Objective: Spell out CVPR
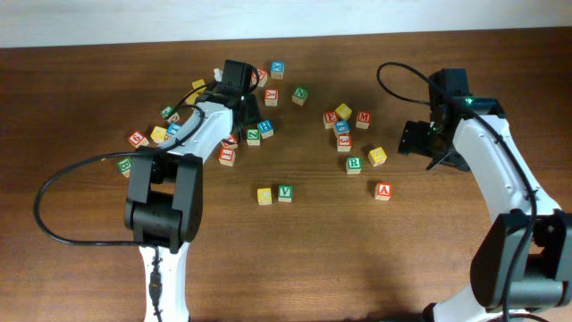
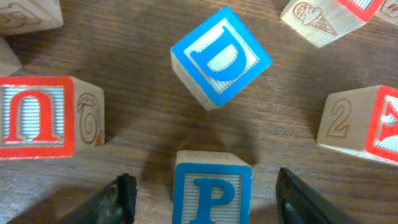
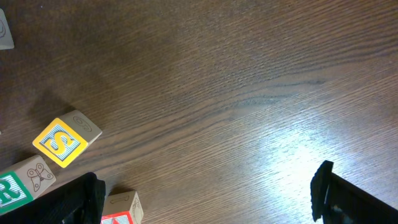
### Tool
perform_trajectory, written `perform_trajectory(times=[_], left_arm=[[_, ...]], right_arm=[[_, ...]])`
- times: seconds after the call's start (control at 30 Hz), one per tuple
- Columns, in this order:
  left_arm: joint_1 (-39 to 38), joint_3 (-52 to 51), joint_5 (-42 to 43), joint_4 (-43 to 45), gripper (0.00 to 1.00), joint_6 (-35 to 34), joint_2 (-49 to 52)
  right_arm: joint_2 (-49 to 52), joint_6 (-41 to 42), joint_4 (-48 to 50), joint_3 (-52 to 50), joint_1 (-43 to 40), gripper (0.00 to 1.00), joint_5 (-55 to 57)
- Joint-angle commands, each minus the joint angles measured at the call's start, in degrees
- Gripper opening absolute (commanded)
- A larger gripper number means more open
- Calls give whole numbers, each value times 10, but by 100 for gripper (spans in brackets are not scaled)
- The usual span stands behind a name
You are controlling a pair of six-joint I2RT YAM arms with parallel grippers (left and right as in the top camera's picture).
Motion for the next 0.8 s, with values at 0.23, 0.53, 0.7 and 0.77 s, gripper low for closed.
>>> perform_trajectory(times=[0.23,0.53,0.7,0.77], left_arm=[[-1,2,-9,16,45,-1,3],[-1,2,-9,14,33,-1,3],[-1,2,-9,14,20,-1,3],[-1,2,-9,14,15,-1,3]], right_arm=[[3,0,0,9,-1,98,11],[3,0,0,9,-1,98,11],[3,0,0,9,-1,98,11],[3,0,0,9,-1,98,11]])
